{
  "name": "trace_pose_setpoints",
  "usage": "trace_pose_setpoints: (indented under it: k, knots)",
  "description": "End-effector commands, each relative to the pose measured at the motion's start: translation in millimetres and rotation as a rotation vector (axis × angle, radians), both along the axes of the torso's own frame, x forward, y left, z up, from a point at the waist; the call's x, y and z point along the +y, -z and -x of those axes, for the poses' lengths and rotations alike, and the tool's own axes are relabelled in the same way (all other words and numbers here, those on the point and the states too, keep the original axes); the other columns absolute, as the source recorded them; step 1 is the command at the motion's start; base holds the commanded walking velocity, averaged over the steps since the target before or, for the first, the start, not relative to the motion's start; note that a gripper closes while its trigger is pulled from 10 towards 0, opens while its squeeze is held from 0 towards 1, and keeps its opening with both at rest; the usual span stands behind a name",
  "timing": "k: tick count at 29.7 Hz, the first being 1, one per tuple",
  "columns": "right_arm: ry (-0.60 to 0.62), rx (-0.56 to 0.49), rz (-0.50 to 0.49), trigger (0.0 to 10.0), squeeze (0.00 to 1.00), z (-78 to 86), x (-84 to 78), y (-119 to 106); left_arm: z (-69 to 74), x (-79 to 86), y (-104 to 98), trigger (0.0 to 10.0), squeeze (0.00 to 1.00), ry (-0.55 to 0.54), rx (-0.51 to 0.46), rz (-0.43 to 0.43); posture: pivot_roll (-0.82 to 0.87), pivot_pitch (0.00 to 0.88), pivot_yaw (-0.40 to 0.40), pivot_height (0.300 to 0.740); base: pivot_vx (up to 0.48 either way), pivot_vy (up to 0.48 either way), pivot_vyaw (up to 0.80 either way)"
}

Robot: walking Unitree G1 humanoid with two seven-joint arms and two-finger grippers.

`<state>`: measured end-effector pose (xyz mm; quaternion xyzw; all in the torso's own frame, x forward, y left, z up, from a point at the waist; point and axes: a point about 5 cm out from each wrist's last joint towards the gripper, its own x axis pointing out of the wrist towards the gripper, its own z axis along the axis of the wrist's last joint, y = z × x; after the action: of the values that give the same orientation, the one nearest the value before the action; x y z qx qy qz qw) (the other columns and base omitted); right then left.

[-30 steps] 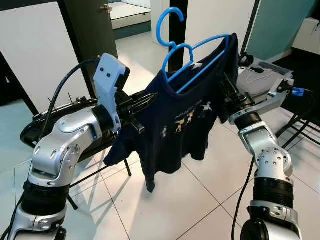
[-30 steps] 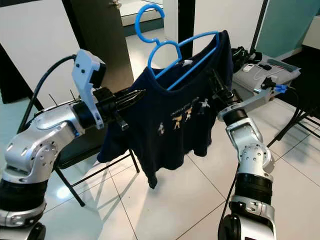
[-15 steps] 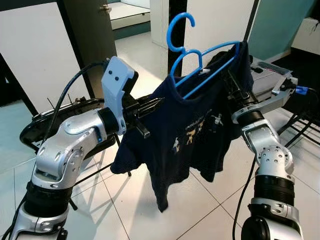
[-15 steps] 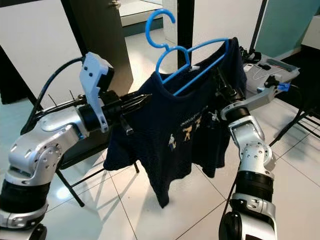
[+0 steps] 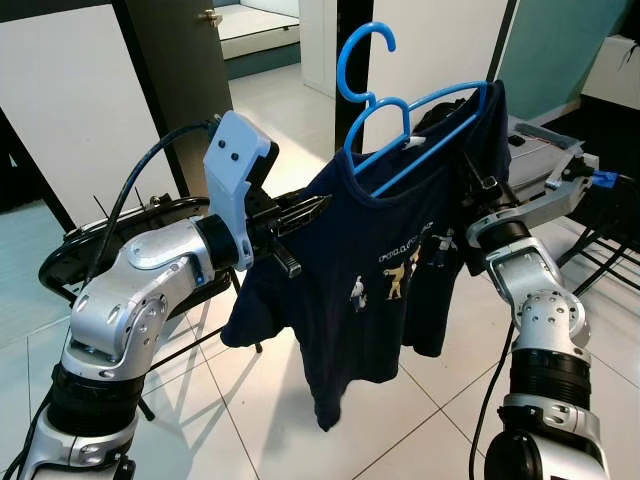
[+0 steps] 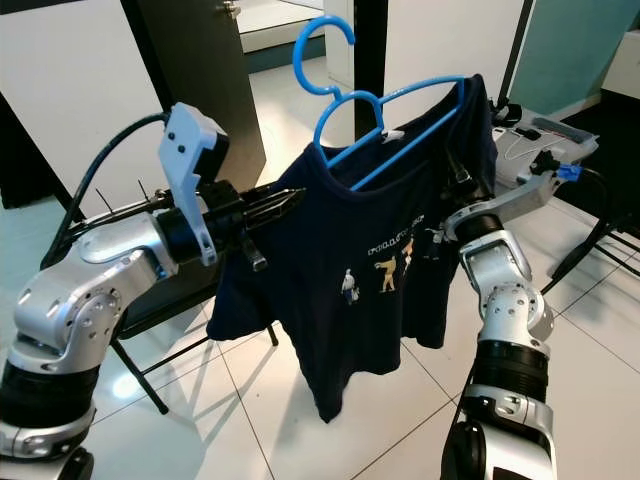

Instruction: Hang hanger

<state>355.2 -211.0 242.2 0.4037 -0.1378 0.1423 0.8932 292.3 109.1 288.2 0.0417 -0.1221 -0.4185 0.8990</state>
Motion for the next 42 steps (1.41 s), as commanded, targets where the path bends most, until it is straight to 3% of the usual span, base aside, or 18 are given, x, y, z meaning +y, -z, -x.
trace_pose_setpoints:
  k: [1, 5, 15, 18, 23, 24, 26, 27, 29, 30, 39, 42]
  knots:
    - [0.013, 0.002, 0.006, 0.9, 0.0, -2.7, 0.3, -3, 5.3, -1.2, -6, 10.0, 0.0, 0.02, -0.028, 0.007, -0.05, 0.041, 0.02, 0.74, 0.0, 0.0, 0.0]
    - [0.019, -0.002, 0.005, 0.0, 0.0, -2.7, 0.0, -4, 5.6, -1.7, -6, 10.0, 0.0, 0.022, -0.028, 0.005, -0.05, 0.042, 0.021, 0.74, 0.0, 0.0, 0.0]
    - [0.024, -0.011, 0.005, 0.0, 0.0, -2.0, -0.4, -6, 5.9, -1.9, -3, 10.0, 0.0, 0.022, -0.022, -0.01, -0.05, 0.041, 0.021, 0.74, 0.0, 0.0, 0.0]
    - [0.022, -0.026, 0.006, 0.0, 0.0, -1.9, 0.9, -9, 2.8, 3.1, 7, 10.0, 0.0, -0.004, -0.011, -0.112, -0.05, 0.039, 0.022, 0.74, 0.0, 0.0, 0.0]
    - [0.024, -0.033, 0.013, 0.0, 0.0, -2.0, 1.0, -10, 0.3, 8.0, 12, 10.0, 0.0, -0.027, -0.006, -0.17, -0.05, 0.039, 0.022, 0.74, 0.0, 0.0, 0.0]
    - [0.023, -0.038, 0.022, 0.0, 0.0, -1.9, 1.4, -11, -4.3, 16.8, 20, 10.0, 0.0, -0.074, -0.005, -0.252, -0.05, 0.035, 0.022, 0.74, 0.0, 0.0, 0.0]
    - [0.023, -0.038, 0.022, 0.0, 0.0, -1.9, 1.4, -11, -4.3, 16.8, 20, 10.0, 0.0, -0.074, -0.005, -0.252, -0.05, 0.035, 0.022, 0.74, 0.0, 0.0, 0.0]
    - [0.02, -0.043, 0.03, 0.0, 0.0, -1.7, 2.0, -12, -7.1, 23.5, 26, 10.0, 0.0, -0.109, -0.001, -0.312, -0.05, 0.035, 0.021, 0.74, 0.0, 0.0, 0.0]
    - [0.02, -0.043, 0.03, 0.0, 0.0, -1.7, 2.0, -12, -7.1, 23.5, 26, 10.0, 0.0, -0.109, -0.001, -0.312, -0.05, 0.035, 0.021, 0.74, 0.0, 0.0, 0.0]
    - [0.012, -0.049, 0.039, 0.0, 0.0, -1.6, 3.9, -13, -8.2, 27.3, 35, 10.0, 0.0, -0.128, 0.018, -0.36, -0.05, 0.036, 0.019, 0.74, 0.0, 0.0, 0.0]
    - [-0.015, -0.062, 0.054, 0.0, 0.0, -1.2, 9.8, -16, -5.6, 25.7, 54, 10.0, 0.0, -0.12, 0.09, -0.417, -0.06, 0.041, 0.016, 0.74, 0.0, 0.0, 0.0]
    - [-0.035, -0.065, 0.063, 0.0, 0.0, 0.3, 14.7, -14, -3.0, 16.4, 63, 10.0, 0.0, -0.092, 0.124, -0.416, -0.05, 0.047, 0.02, 0.74, 0.0, 0.0, 0.0]
